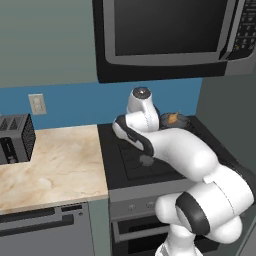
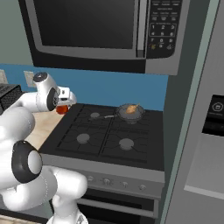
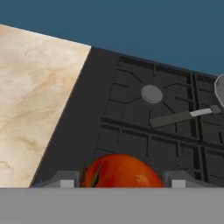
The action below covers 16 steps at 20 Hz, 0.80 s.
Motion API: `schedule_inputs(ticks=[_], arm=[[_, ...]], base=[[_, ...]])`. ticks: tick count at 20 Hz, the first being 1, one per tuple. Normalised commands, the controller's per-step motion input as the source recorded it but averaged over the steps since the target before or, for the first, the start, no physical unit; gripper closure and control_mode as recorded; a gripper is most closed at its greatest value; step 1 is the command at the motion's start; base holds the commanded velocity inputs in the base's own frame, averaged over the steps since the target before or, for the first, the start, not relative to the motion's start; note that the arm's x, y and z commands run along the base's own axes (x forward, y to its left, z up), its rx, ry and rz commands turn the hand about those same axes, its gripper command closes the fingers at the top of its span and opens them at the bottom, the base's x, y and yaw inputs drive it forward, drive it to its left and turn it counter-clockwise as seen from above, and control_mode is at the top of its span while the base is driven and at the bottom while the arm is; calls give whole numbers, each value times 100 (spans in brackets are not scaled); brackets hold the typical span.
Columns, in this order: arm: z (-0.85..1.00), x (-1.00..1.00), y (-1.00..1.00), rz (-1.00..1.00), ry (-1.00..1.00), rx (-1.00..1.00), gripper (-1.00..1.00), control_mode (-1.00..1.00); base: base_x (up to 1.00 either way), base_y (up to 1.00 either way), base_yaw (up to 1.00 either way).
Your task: Place the pan on the rear right burner on the stove. Then place the tomato and the onion in the pan and turn on the rear right burner.
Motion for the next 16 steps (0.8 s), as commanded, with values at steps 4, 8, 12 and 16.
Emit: schedule_inputs(ticks=[4, 8, 12, 16], arm=[[1, 6, -63, -4, -6, 0, 100, -100], [0, 5, -61, -4, -7, 0, 100, -100], [0, 12, -61, -5, -5, 0, 100, -100], [0, 23, -60, -6, -1, 0, 100, -100]], base=[[0, 0, 0], [0, 0, 0], [0, 0, 0], [0, 0, 0]])
